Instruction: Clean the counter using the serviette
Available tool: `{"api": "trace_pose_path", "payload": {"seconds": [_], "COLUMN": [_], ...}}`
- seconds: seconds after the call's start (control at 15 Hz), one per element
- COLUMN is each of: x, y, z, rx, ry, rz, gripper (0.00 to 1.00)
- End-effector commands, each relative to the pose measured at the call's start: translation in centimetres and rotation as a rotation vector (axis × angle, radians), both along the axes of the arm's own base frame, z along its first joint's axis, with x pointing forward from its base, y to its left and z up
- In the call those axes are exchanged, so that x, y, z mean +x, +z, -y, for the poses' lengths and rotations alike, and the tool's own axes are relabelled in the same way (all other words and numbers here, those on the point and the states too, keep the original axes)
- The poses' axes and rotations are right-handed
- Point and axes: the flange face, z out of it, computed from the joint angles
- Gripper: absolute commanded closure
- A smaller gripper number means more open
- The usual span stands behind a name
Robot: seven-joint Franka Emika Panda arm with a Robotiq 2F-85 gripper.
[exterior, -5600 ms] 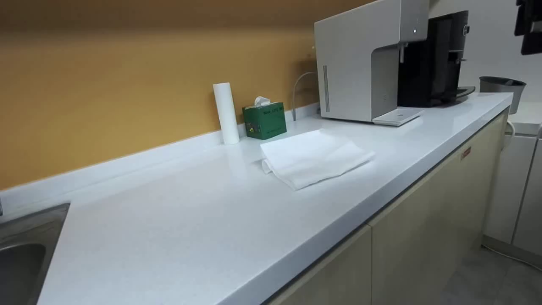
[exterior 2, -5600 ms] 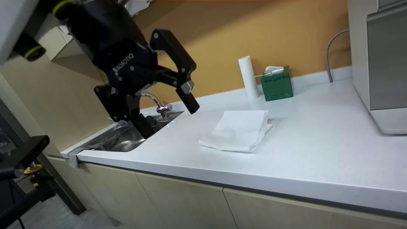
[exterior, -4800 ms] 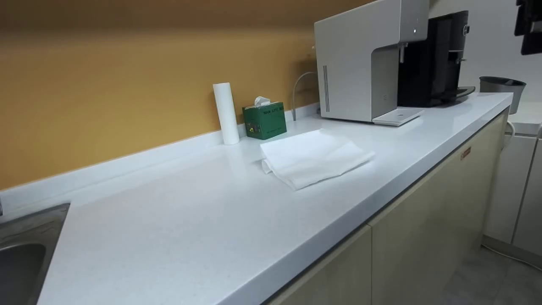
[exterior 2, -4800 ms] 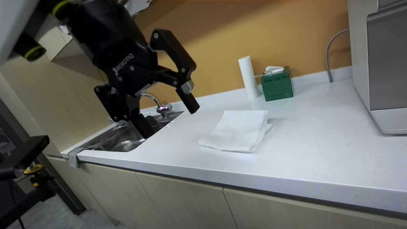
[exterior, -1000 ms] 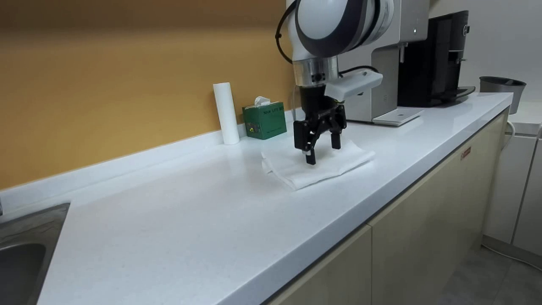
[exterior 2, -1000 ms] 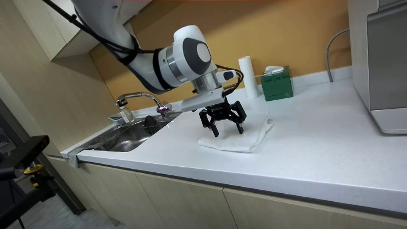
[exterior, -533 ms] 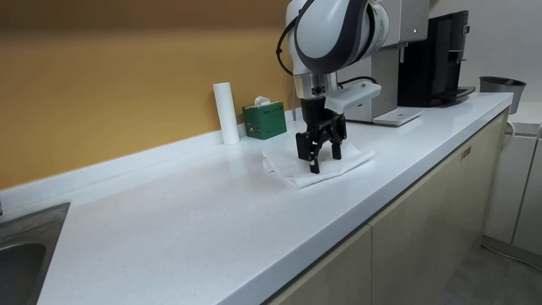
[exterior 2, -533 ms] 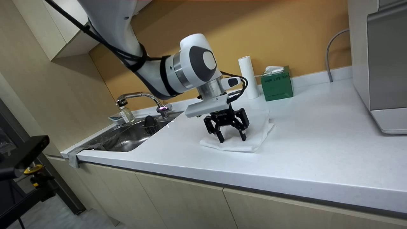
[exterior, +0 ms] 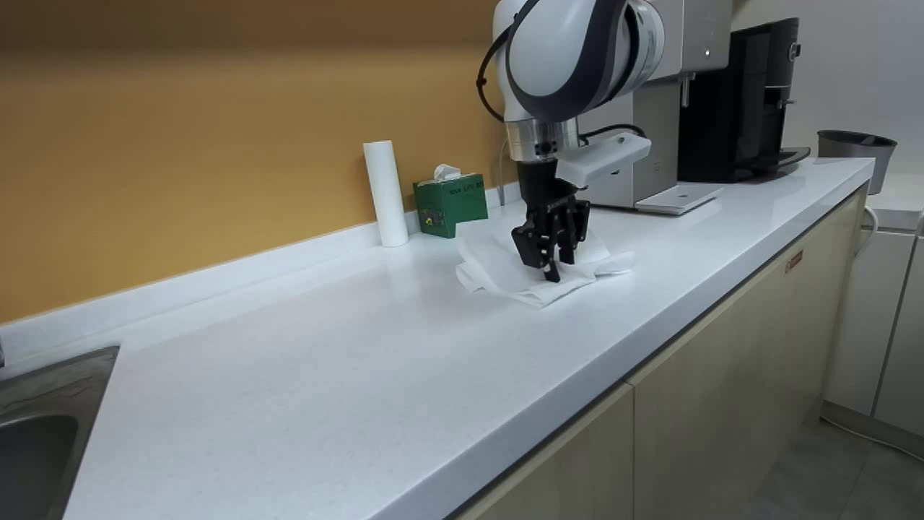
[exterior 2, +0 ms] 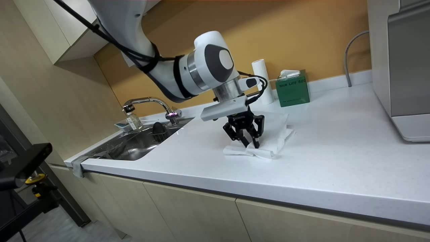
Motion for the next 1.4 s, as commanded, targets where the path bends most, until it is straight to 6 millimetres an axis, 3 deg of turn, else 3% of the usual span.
{"api": "trace_pose_path", "payload": {"seconds": [0.0, 0.27, 0.73, 0.93, 1.13, 1.33], "x": [0.3, 0.0, -1.9, -2.9, -3.7, -4.2], "y": [0.0, 0.6, 1.9, 2.5, 2.6, 2.0], "z": [1.5, 4.3, 12.8, 15.5, 15.8, 13.4], "rx": [-0.024, -0.048, -0.092, -0.117, -0.132, -0.121], "ry": [-0.027, -0.077, -0.240, -0.296, -0.302, -0.251], "rz": [-0.007, 0.002, 0.013, 0.018, 0.012, -0.004], "gripper": [0.98, 0.98, 0.98, 0.98, 0.98, 0.98]}}
